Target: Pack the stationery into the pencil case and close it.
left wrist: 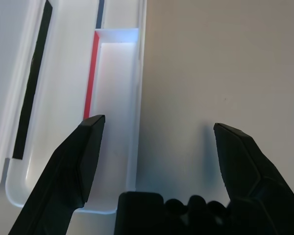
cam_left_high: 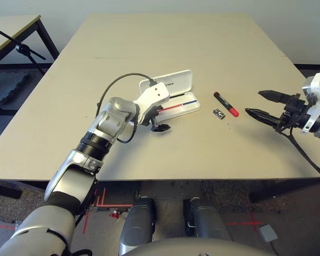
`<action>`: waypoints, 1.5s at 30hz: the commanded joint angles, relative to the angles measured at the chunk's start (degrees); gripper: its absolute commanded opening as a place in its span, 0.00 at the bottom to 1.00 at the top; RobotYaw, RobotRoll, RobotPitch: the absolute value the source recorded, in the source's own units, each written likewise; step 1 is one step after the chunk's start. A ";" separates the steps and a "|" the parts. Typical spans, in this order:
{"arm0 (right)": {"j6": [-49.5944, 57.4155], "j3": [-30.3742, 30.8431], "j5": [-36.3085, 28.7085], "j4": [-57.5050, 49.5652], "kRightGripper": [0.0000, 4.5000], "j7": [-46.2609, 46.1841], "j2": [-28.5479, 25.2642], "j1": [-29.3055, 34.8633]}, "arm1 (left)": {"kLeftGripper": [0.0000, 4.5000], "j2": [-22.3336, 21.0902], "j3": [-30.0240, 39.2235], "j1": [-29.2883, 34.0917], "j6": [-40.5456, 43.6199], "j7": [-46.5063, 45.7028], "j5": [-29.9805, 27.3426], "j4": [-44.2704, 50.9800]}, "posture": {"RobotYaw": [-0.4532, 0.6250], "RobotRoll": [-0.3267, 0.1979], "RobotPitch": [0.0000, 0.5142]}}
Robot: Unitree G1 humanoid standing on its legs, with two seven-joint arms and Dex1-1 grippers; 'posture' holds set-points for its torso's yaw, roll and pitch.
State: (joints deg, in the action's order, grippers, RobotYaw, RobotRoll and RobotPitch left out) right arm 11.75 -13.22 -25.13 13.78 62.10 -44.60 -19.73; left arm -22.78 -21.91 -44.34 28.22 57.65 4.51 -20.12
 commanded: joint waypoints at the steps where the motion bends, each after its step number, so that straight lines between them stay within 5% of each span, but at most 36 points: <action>1: 0.02 -0.65 -0.36 -0.76 1.00 -0.31 0.23 0.25 | 1.00 0.77 -0.38 -0.45 0.18 -0.52 0.38 -3.16 | 0.53 0.62 0.16; 9: 0.25 -0.45 -0.60 -1.55 1.00 -0.65 0.80 0.48 | 0.96 2.06 0.13 -1.00 -0.48 -0.83 0.34 -8.94 | 0.52 0.62 0.17; 12: 0.31 -0.60 -0.70 -1.85 1.00 -0.71 0.87 0.74 | 0.79 2.77 1.23 -1.53 -0.19 -1.61 -0.07 -10.76 | 0.52 0.62 0.17; 21: 0.66 -0.86 -0.97 -2.48 1.00 -1.07 0.82 1.07 | 0.00 2.79 1.60 -2.35 -3.67 -2.15 0.45 -12.73 | 0.52 0.62 0.17; 45: -1.03 -0.59 0.37 2.23 1.00 0.06 0.31 -1.75 | 0.00 -7.80 1.70 8.30 -9.67 14.54 -7.83 12.39 | 0.55 0.62 0.16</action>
State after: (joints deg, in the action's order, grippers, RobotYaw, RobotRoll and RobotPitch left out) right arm 11.11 -13.93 -25.08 15.65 61.71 -44.09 -21.12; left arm -30.04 -19.28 -36.96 19.43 71.54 -3.29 -9.19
